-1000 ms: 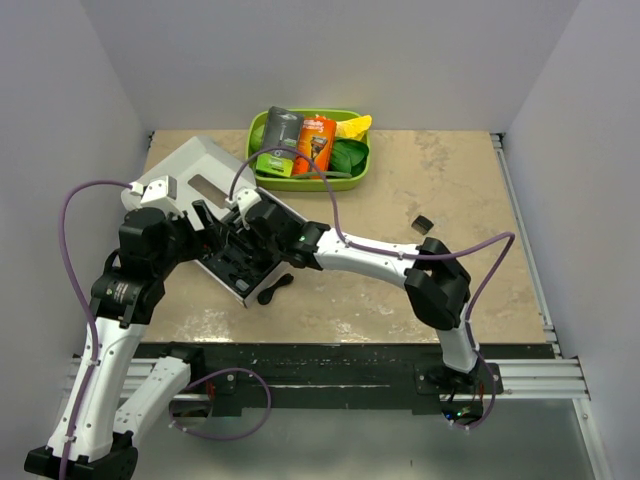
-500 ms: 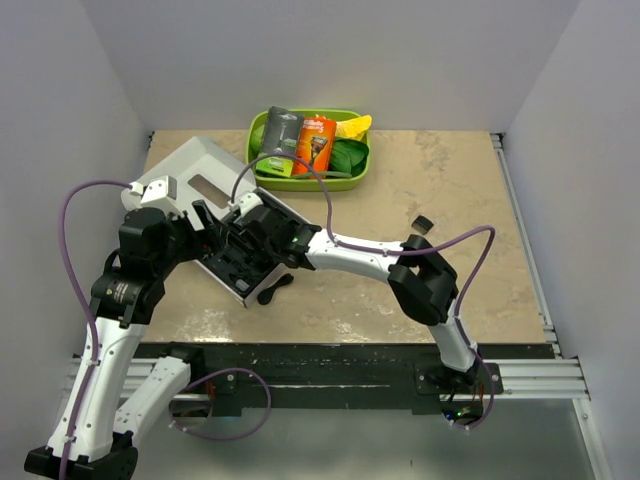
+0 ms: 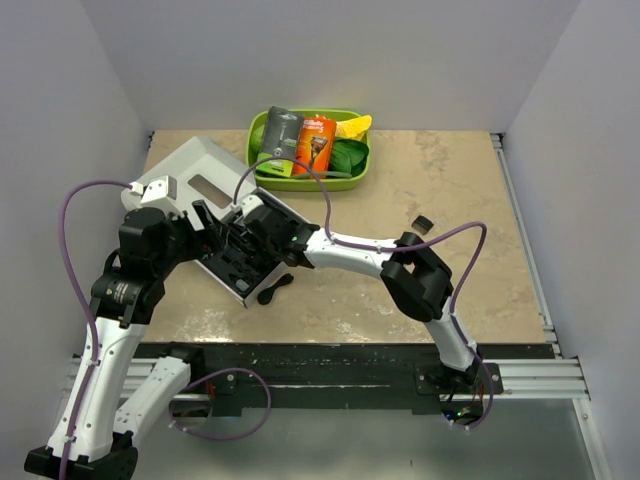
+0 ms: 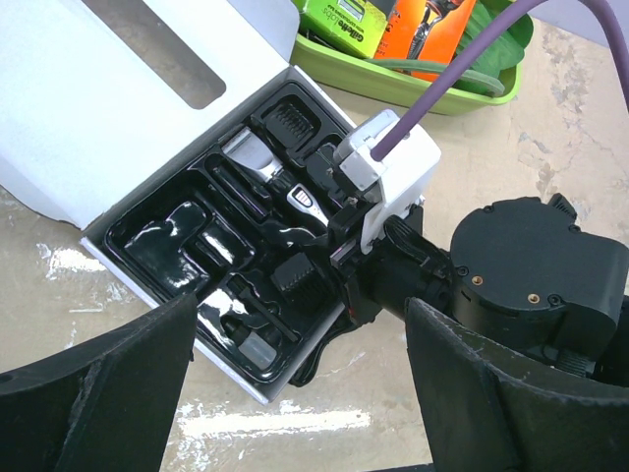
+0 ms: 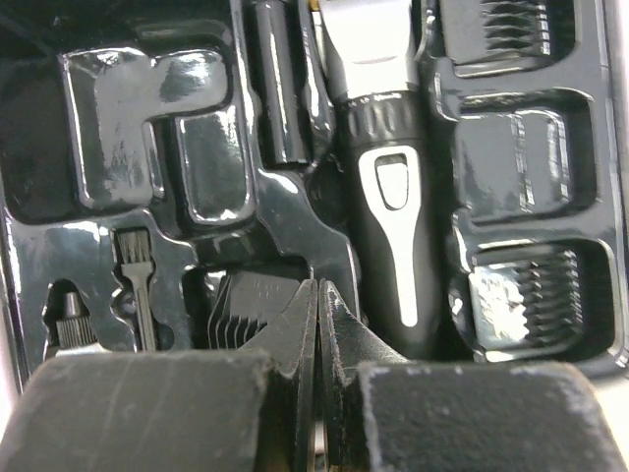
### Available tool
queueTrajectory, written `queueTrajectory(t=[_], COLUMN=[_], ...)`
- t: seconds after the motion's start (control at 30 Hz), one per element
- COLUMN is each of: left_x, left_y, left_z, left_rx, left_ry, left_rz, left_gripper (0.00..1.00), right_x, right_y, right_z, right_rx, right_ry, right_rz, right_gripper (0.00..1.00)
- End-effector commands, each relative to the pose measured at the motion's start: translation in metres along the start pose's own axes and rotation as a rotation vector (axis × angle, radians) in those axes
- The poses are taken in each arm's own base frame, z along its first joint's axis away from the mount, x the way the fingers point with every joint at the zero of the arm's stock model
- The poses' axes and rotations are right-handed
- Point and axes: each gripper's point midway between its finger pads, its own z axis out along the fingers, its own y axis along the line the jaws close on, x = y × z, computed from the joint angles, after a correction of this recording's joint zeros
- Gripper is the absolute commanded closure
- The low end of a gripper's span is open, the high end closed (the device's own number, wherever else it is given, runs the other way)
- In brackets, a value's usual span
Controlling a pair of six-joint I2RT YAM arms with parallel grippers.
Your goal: Sort the hair-cutting tools
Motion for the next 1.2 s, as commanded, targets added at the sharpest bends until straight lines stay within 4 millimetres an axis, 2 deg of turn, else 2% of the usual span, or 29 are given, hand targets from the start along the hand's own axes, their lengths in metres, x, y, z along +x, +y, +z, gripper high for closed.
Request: queueTrajectory(t=[0.0,0.17,0.3,0.43,0.63,0.83,1.17], left_x=[-0.010,-0.010,-0.011,-0.011,-0.009,-0.008,-0.008], left_y=[-0.007,-0.009,-0.009,-0.009,-0.008,-0.007,-0.008], left_z=[-0.001,-0.001,-0.001,-0.002,-0.001,-0.002,-0.002], left_rx=[0.031,0.038,0.041,0.038,0.038,0.035,0.040], left_ry=[-0.035,-0.035,-0.037,-0.037,-0.037,-0.038,-0.039], left_rz=[0.013,0.011,0.011,0.011,0.011,0.011,0.010], left_gripper=[0.10,0.10,0.10,0.10,0.10,0.10,0.10], right_x=[-0.001,0.003,0.001,-0.020,-0.034,-0.027,-0.026], right_y=[0.015,0.021,0.014,0.007,0.010,0.019,0.020], right_z=[0.001,0.002,0.000,-0.014,-0.029,-0.033,-0.033], right_rx=[-0.072,-0.097,-0.061,-0.032,-0.043,-0.045,-0.024], right_ry=[0.007,0.027,0.020,-0.033,-0.070,-0.058,-0.061], right_rz=[0.018,0.011,0.012,0.025,0.024,0.006,-0.003], right_gripper=[1.00,1.00,1.00,1.00,1.00,1.00,1.00])
